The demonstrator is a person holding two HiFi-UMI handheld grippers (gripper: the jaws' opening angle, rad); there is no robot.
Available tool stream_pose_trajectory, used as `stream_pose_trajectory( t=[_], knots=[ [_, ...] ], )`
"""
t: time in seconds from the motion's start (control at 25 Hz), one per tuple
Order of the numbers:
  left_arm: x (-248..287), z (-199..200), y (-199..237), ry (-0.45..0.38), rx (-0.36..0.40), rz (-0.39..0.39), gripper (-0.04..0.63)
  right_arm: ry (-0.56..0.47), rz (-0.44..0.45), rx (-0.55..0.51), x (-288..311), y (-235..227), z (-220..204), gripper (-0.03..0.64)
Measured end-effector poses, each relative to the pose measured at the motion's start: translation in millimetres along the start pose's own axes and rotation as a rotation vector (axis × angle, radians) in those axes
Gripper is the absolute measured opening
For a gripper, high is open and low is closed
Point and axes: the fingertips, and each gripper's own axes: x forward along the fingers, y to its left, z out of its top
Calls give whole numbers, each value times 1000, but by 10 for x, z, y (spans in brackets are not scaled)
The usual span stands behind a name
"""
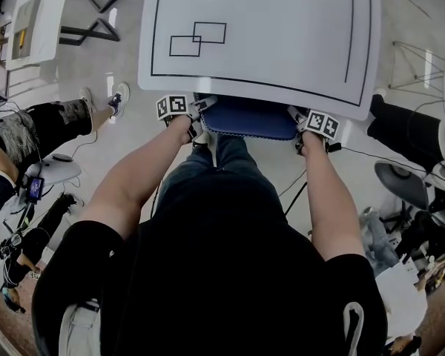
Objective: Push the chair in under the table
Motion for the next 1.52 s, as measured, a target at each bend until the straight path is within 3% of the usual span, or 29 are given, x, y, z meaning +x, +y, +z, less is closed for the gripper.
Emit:
stream_pose_trajectory(
  t=[0.16,0.48,1.16,1.52],
  knots=[
    [9,-2,-4,-14,-8,-2,468,3,-20,-3,-4,-20,3,267],
    [-55,-53,-51,6,46,33,468,41,-67,-7,-25,-53,-17,273],
    [-519,-356,-390,88,192,-50,466,-86,-51,48,-669,254,-267,270],
    [-935,-367,-898,90,455,-126,439,-215,-35,-84,-1088,757,-190,256]
  ],
)
